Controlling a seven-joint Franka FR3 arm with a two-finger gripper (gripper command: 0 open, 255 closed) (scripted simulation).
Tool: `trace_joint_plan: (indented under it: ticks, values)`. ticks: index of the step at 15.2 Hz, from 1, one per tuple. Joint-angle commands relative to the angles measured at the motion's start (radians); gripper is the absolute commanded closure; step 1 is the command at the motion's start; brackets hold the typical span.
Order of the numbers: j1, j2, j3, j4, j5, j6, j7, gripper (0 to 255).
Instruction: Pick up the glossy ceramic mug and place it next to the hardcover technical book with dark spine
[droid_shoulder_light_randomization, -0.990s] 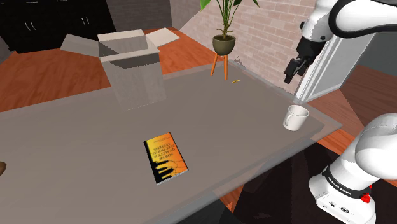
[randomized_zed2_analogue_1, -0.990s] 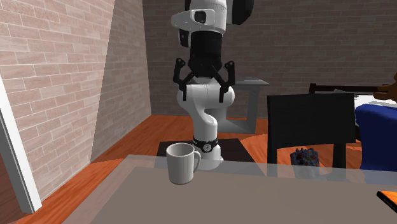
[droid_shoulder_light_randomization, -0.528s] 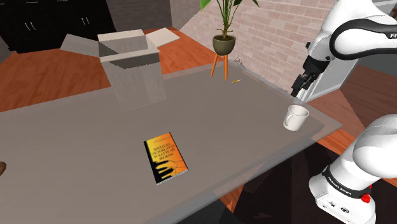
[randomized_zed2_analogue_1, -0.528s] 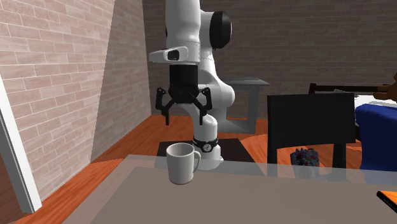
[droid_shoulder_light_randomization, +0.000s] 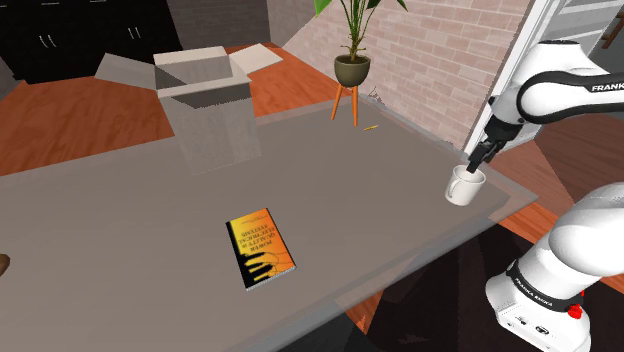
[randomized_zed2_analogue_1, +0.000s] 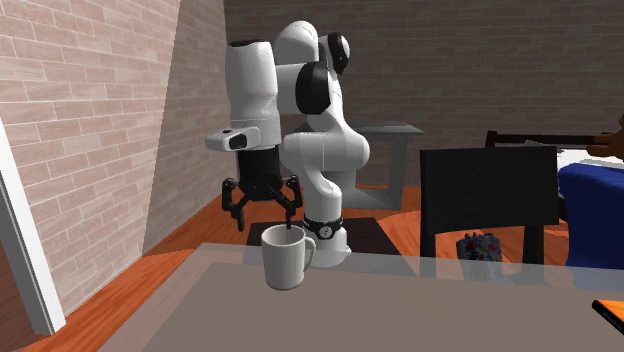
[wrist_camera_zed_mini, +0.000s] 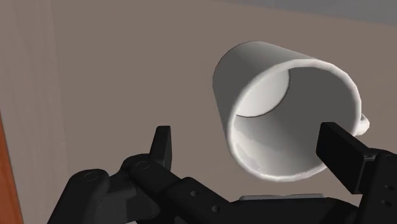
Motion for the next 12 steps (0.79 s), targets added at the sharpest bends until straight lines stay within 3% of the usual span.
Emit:
trace_joint_plan:
  ticks: [1, 7, 12]
  values:
    - [-0.011, 0.016, -0.024, -0.019, -0.015, 0.034, -0.016, 0]
    - [-0.011, 0.086, -0.054, -0.075, -0.038, 0.158, -0.015, 0]
    - [-0.011, 0.086, -0.054, -0.075, -0.038, 0.158, -0.015, 0]
